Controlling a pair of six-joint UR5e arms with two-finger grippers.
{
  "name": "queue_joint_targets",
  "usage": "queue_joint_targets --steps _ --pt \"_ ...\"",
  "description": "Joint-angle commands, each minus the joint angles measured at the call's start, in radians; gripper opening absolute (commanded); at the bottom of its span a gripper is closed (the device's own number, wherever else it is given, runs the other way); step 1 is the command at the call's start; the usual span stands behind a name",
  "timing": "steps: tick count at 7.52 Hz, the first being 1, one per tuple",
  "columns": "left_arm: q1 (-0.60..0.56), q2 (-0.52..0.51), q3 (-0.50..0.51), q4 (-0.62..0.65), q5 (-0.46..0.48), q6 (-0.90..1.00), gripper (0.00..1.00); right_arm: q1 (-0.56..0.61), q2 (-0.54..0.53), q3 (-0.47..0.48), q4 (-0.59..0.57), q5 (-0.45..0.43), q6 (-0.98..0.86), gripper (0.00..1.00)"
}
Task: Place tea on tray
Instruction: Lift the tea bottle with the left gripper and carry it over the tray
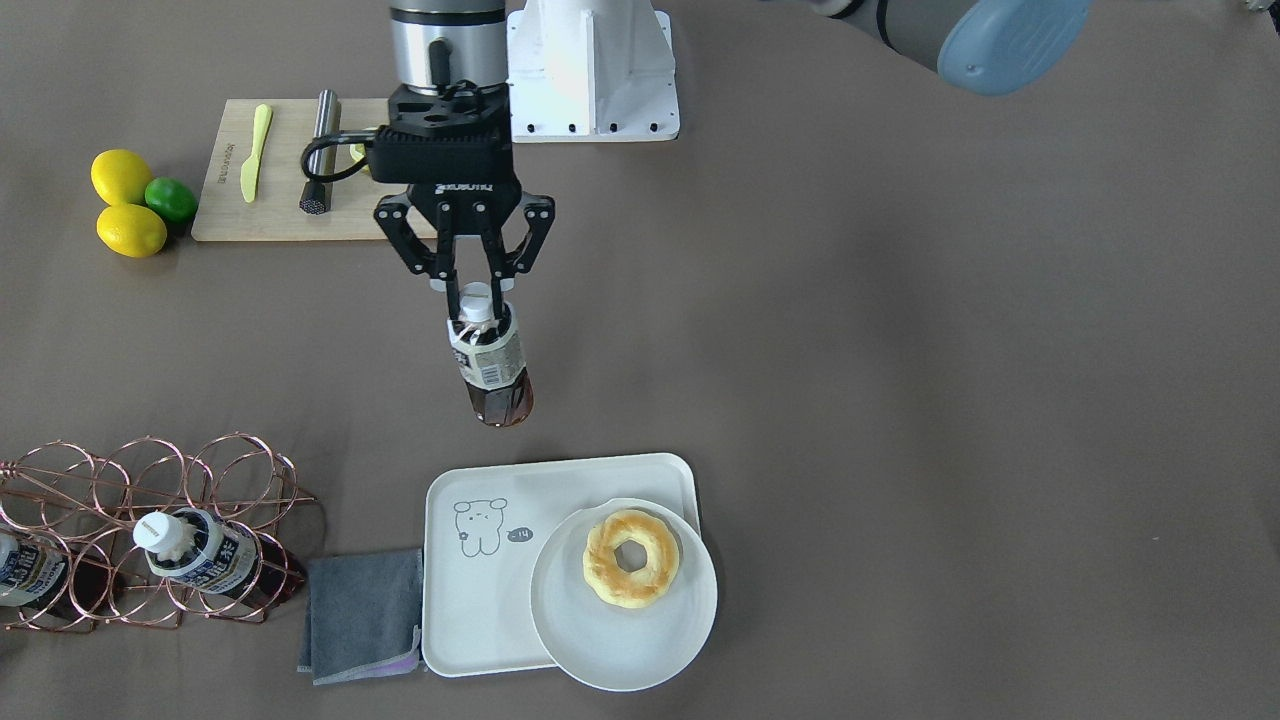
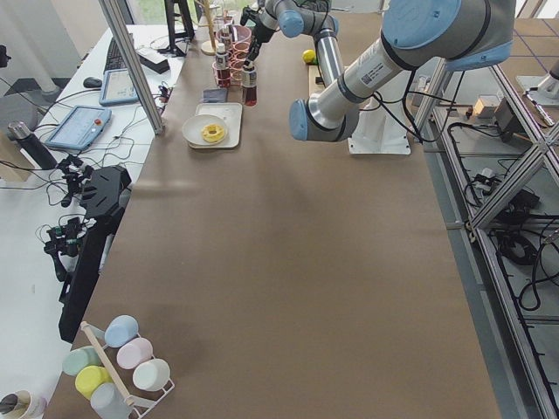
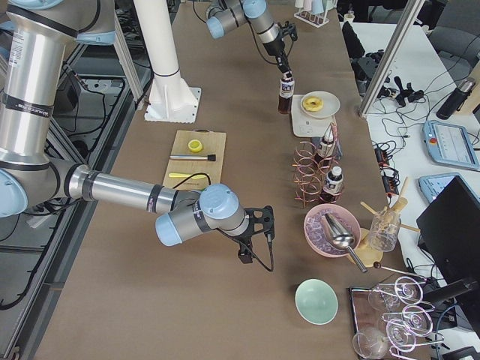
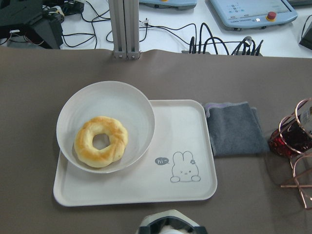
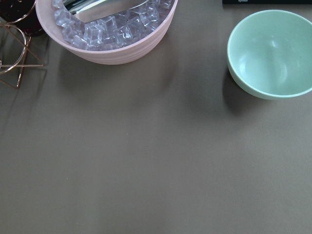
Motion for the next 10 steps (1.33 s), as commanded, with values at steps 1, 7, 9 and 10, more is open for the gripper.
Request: queue_joint_targets --steps 1,7,9,10 --pt "-0.05 -0.19 0.343 -0.144 -0.002 0.034 0.0 0.0 0.025 0.006 -0.136 0.0 0.0 1.0" --pt "-0.1 -0.296 0.73 -0.427 -0.008 0.113 0.0 -0.098 0.065 0.008 -0.253 -0.035 -0.002 1.0" --pt "-0.103 -0.29 0.746 -0.428 -0.008 0.135 0.0 -0.101 0.065 0.009 -0.253 -0.049 -0.002 1.0" --pt "-0.102 -0.279 0.746 -0.428 -0.008 0.15 0.0 -0.1 0.065 0.011 -0.253 -0.052 -0.002 1.0"
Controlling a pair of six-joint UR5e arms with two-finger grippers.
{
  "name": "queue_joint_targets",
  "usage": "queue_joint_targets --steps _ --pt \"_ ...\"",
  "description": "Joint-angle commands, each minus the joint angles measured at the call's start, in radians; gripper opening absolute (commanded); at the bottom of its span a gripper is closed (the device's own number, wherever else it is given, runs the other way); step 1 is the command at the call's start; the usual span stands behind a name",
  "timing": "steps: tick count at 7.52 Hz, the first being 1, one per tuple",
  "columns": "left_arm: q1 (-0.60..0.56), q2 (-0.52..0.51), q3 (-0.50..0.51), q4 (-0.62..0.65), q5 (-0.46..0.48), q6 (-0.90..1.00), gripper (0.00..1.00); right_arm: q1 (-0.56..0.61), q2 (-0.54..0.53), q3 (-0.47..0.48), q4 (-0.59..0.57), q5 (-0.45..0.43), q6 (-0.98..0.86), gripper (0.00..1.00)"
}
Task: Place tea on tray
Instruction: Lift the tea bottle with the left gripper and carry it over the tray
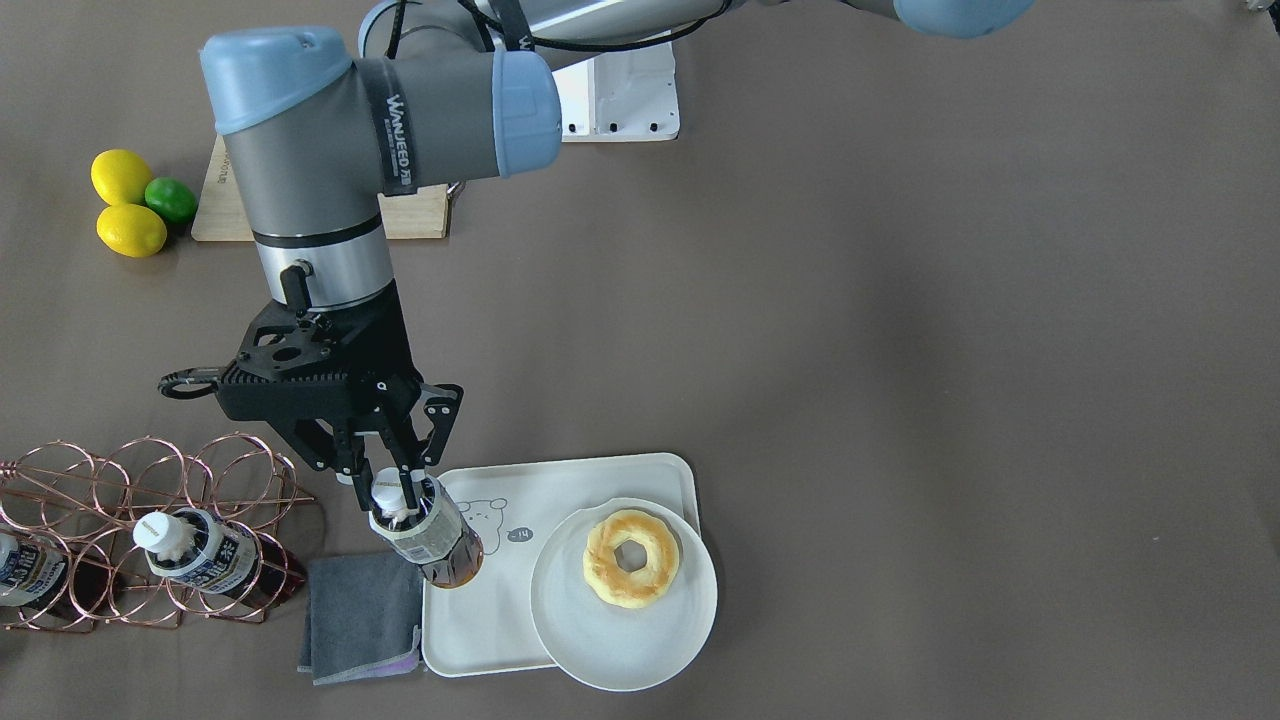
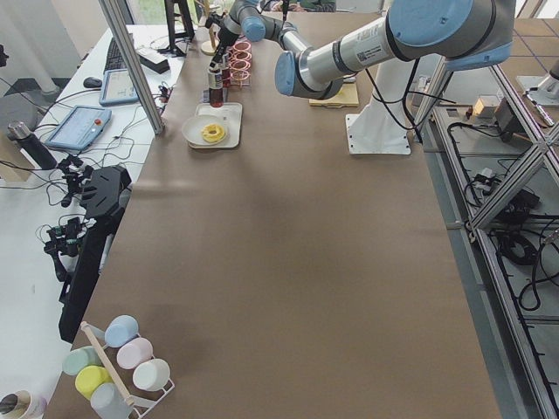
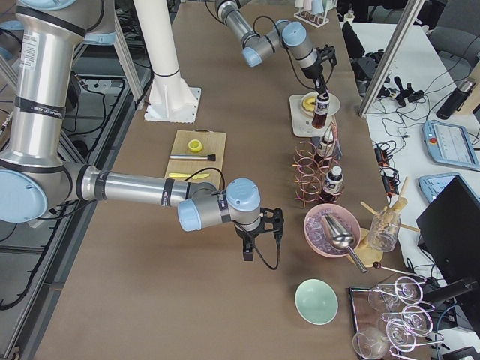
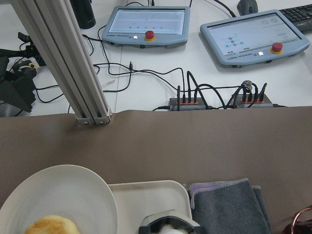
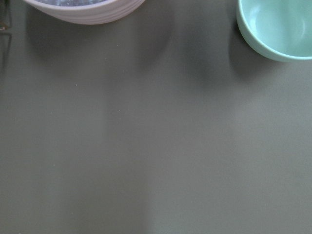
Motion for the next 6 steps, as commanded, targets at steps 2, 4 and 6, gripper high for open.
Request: queue_joint_targets --steps 2,4,6 --pt "0.006 0.022 0.008 -0.006 -0.007 0.026 0.0 0.001 0.001 0.013 -0.001 -0.025 -0.006 1.0" --pt "0.006 0.028 0.006 -0.024 -0.024 0.026 0.0 0.001 0.001 0.013 -0.001 -0.025 -0.006 1.0" --pt "0.006 0.029 0.006 -0.035 -0.03 0.026 0.0 0.001 0.0 0.013 -0.001 -0.026 -0.006 1.0"
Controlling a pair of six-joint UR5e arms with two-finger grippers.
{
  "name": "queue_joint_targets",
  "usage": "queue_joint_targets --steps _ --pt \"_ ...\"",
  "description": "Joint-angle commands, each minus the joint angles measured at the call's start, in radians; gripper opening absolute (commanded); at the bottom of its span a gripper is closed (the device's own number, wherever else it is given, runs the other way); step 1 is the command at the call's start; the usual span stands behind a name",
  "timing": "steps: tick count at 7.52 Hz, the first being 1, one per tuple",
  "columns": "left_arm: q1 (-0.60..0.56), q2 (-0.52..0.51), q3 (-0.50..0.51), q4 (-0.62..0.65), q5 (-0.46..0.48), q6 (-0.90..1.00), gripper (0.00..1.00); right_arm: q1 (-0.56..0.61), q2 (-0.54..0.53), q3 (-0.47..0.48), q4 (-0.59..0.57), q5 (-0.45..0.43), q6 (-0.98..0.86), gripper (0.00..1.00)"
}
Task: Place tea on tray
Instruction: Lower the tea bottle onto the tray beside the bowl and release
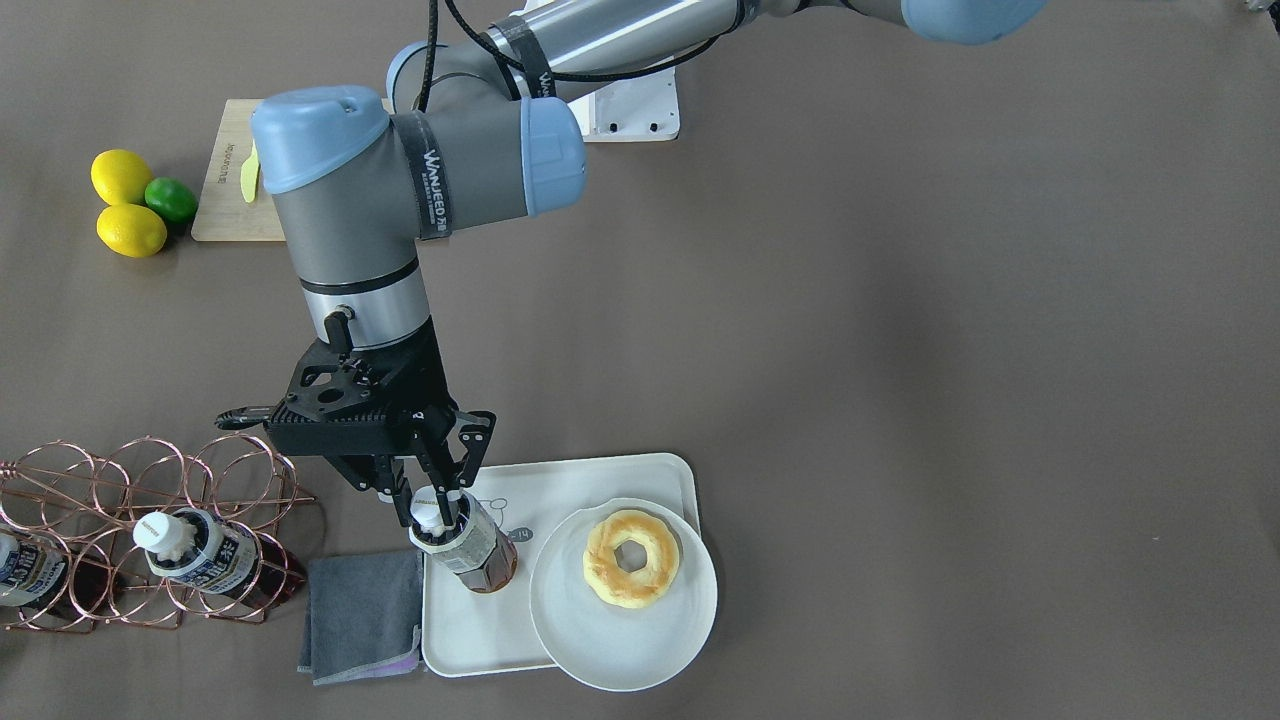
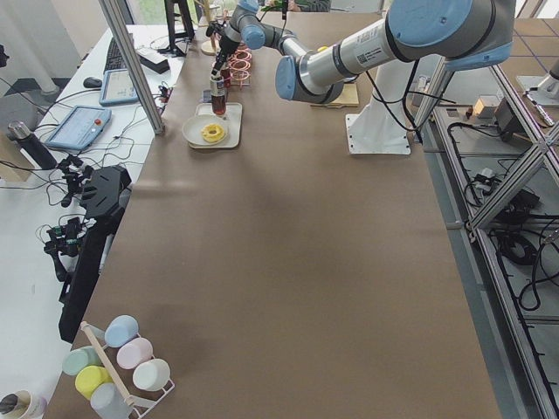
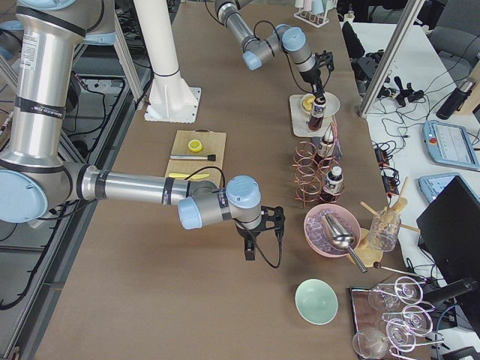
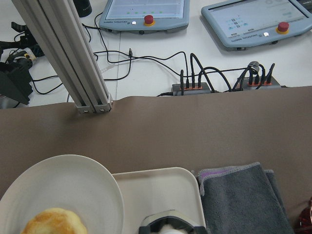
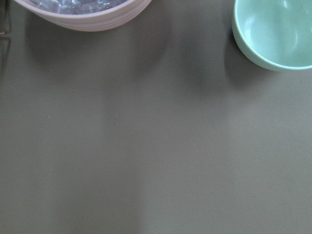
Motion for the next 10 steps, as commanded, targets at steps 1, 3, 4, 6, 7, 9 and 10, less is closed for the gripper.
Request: queue_joint_targets --steps 1,3,4,6,7,9,10 --pt "0.0 0.01 -0.002 -0.026 -0.008 0.003 0.0 0.0 -0.001 0.0 0.0 -0.003 0.0 1.0" --pt "-0.017 0.01 -0.005 -0.049 -0.064 0.018 0.49 0.0 0.001 0.0 0.0 -0.004 0.0 1.0" --pt "-0.023 0.01 -0.006 -0.053 -0.074 0.041 0.98 0.0 0.001 0.0 0.0 -0.004 0.0 1.0" --pt "-0.062 0.01 -0.043 -0.05 -0.141 0.048 0.98 0.0 0.002 0.0 0.0 -0.004 0.0 1.0" --pt "-0.119 0.035 -0.121 -0.026 -0.24 0.073 0.98 0.0 0.002 0.0 0.0 -0.003 0.0 1.0" --pt "-0.196 0.235 -0.464 0.179 -0.359 0.171 0.98 0.001 0.004 0.0 0.0 0.005 0.0 1.0" --pt "-0.237 0.343 -0.644 0.289 -0.429 0.204 0.98 0.011 -0.001 0.002 0.0 0.008 0.0 1.0"
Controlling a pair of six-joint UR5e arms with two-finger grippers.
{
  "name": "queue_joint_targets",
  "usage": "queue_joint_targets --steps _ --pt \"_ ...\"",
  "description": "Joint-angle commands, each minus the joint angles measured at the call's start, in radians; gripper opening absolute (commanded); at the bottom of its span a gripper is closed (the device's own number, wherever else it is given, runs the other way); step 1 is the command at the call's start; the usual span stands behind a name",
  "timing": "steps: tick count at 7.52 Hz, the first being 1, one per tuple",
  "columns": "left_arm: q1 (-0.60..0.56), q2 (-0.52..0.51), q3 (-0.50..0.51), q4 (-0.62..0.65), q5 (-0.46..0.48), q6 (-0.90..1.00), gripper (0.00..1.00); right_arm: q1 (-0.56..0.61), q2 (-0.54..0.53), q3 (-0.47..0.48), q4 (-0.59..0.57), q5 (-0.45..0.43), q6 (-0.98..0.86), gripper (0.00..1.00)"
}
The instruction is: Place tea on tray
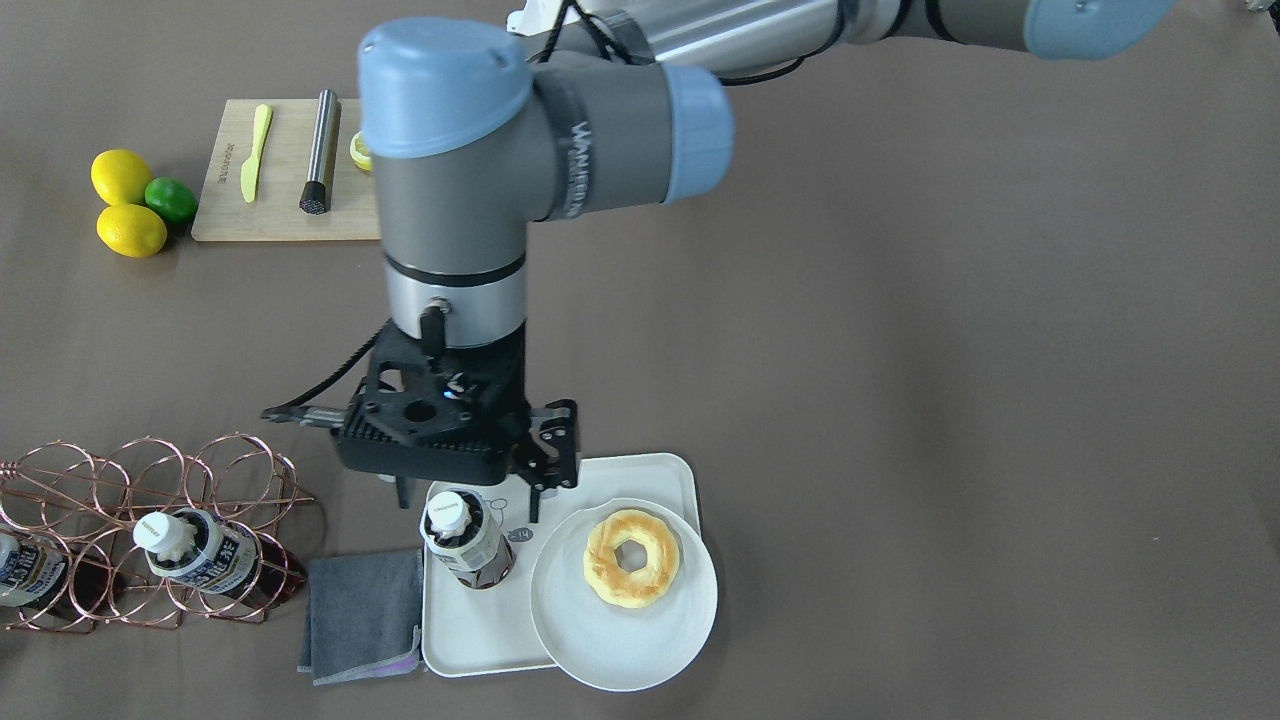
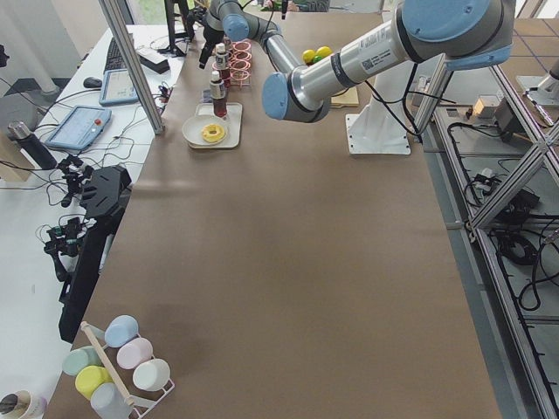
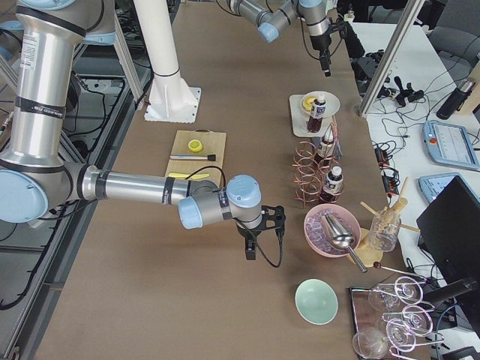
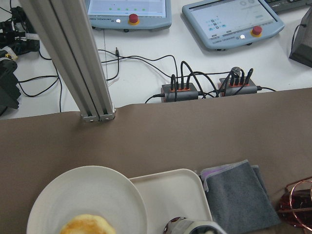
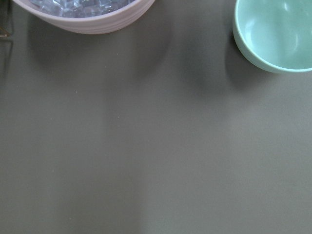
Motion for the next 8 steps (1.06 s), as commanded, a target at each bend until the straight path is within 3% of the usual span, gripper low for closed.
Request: queue_joint_targets --steps 1,2,4,6,8 --pt "-0.125 0.306 -0.446 0.234 -0.16 0.146 0.98 0.014 -0.005 0.001 0.0 0.007 -0.002 1.0" --pt "-0.184 0.459 -0.56 0.251 -0.209 0.28 0.98 0.014 -0.008 0.0 0.0 0.005 -0.002 1.0" --pt "-0.361 0.68 -0.633 0.252 -0.4 0.59 0.98 0.014 -0.016 -0.015 -0.009 -0.002 -0.002 1.0" --pt "-0.481 0.834 -0.629 0.253 -0.428 0.871 0.98 0.014 -0.009 -0.017 -0.108 -0.005 -0.002 1.0" --pt "-0.536 1.018 -0.635 0.246 -0.416 1.003 0.98 0.02 -0.01 -0.02 -0.13 -0.03 -0.002 1.0"
